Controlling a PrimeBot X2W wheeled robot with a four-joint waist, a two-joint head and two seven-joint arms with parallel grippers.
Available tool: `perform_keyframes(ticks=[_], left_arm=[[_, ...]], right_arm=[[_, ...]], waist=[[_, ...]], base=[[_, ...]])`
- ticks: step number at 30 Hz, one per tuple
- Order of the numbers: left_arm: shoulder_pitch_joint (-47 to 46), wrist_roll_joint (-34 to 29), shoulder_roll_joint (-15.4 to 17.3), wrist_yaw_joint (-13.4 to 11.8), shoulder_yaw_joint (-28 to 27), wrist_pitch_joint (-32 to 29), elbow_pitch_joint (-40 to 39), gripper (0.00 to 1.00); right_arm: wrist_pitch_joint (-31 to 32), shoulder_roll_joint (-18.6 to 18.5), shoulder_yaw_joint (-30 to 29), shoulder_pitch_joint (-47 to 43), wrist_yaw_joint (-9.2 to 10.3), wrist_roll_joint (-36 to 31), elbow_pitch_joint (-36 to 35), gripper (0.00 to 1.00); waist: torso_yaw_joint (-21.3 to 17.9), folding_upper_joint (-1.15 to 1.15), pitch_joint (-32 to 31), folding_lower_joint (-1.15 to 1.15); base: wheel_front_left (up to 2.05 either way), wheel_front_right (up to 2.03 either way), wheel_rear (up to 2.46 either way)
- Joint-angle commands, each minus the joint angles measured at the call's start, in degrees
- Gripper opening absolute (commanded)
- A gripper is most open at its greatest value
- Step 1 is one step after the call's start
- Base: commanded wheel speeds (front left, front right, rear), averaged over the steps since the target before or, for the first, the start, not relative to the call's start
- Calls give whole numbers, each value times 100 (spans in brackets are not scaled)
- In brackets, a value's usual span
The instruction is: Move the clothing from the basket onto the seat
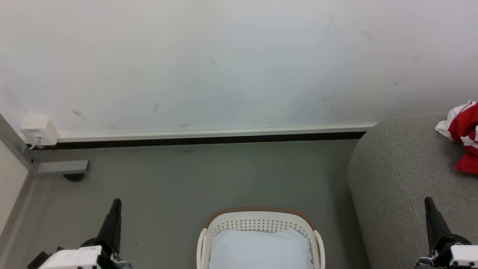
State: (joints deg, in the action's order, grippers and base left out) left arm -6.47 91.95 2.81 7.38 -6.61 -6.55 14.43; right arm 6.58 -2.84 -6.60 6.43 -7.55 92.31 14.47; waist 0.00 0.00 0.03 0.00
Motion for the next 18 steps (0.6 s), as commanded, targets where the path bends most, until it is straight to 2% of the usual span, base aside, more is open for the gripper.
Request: perform_keyframes(ticks=[1, 18], left_arm=[[-38, 70, 10, 29, -16, -30, -12, 0], [-38, 70, 10, 29, -15, -29, -11, 0]], right_arm=[[25, -7, -19, 37, 12, 4, -34, 0], [24, -7, -19, 37, 12, 5, -34, 0]], waist=[[0, 0, 0, 0], [0, 0, 0, 0]], base=[[0, 0, 0], [0, 0, 0]])
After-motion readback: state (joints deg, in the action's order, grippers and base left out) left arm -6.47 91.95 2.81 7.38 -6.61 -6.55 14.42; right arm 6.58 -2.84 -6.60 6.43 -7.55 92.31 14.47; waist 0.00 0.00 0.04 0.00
